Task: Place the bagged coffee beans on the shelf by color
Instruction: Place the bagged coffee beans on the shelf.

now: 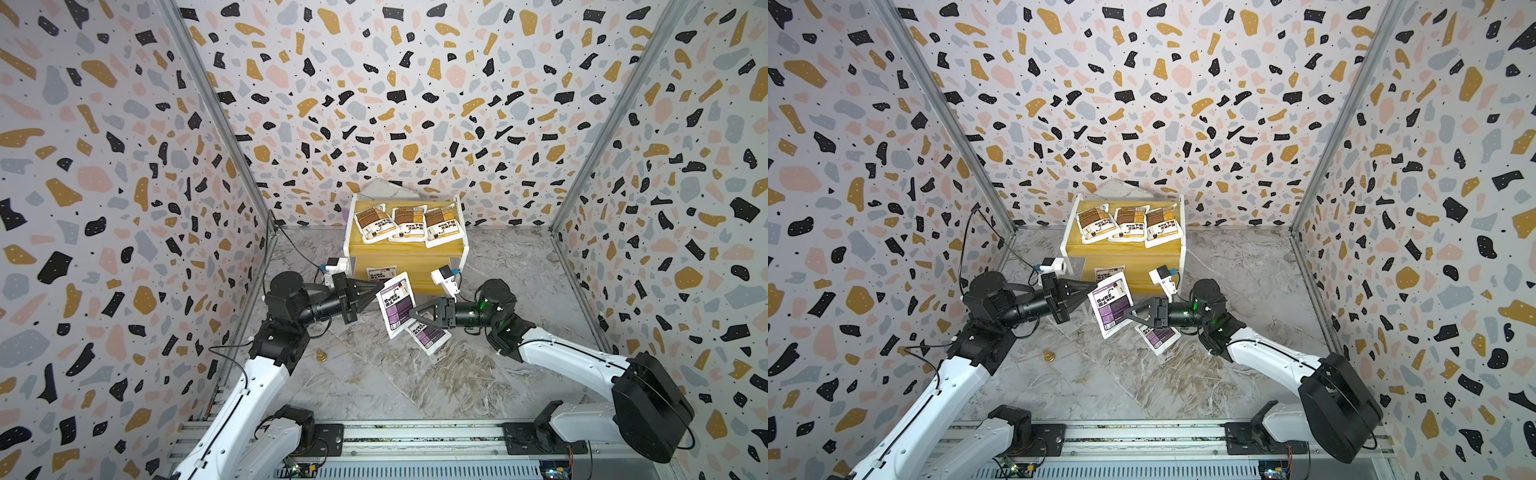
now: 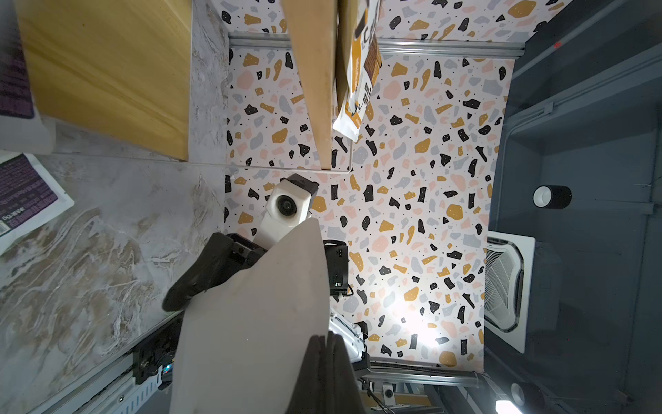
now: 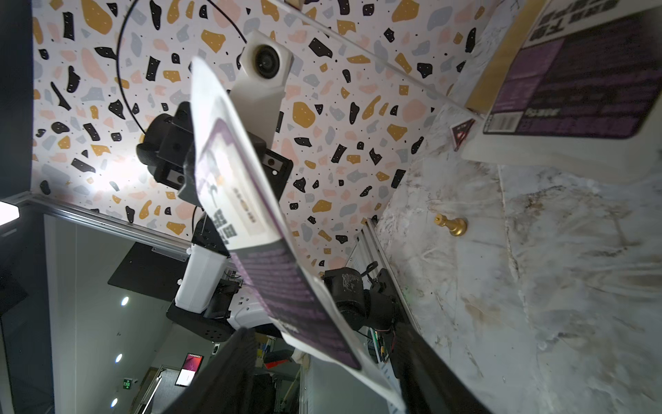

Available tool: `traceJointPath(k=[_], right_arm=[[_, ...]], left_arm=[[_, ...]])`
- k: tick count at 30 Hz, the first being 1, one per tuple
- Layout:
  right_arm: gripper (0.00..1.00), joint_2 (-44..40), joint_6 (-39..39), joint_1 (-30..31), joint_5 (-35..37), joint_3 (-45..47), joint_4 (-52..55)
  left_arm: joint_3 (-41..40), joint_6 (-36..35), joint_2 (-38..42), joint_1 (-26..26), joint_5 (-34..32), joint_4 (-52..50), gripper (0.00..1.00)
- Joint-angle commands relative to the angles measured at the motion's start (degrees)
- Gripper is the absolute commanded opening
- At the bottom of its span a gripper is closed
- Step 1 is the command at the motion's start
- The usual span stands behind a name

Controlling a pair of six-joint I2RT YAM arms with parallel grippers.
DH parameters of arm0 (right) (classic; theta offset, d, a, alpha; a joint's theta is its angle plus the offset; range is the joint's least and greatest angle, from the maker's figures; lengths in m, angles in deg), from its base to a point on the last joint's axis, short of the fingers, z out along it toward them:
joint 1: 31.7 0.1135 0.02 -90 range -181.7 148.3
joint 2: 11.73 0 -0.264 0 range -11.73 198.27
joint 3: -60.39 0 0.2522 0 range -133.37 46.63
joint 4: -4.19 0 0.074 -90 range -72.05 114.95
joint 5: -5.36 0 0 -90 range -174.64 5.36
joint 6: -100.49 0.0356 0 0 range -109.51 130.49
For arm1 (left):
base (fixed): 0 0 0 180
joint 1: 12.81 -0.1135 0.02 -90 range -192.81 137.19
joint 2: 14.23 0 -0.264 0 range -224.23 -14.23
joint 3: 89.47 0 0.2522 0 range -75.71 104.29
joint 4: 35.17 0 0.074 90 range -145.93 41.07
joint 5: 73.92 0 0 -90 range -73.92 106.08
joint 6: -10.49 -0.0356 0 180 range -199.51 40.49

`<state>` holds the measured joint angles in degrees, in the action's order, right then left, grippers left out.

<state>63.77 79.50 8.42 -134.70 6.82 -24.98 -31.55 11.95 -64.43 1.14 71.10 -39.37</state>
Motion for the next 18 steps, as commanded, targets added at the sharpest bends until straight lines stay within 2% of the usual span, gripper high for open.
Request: traceJointPath(k=[1,6,11,18], right_arm=[[0.65,0.33,5.51,-0.13,0.70,1.09,-9.62],[0.55,-0.68,5.90,-0.05,0.84,1.59,-8.44],[0.47,-3.33,5.07,-0.04,1.85,3.21,-4.36],[0.22,-10.01,-0.65,-0.04,5.93,4.39,9.01]], left_arm=[[-0.31,0.30,-0.39,0.19,0.96,4.79,0.00],[0.31,-1.91,-0.86,0.15,0.75,1.97,0.00],[3.45,-8.75,-1.62,0.17,0.61,-6.89,0.00],[5.23,-14.51,-2.58,0.17,-0.61,-13.91,0.00]])
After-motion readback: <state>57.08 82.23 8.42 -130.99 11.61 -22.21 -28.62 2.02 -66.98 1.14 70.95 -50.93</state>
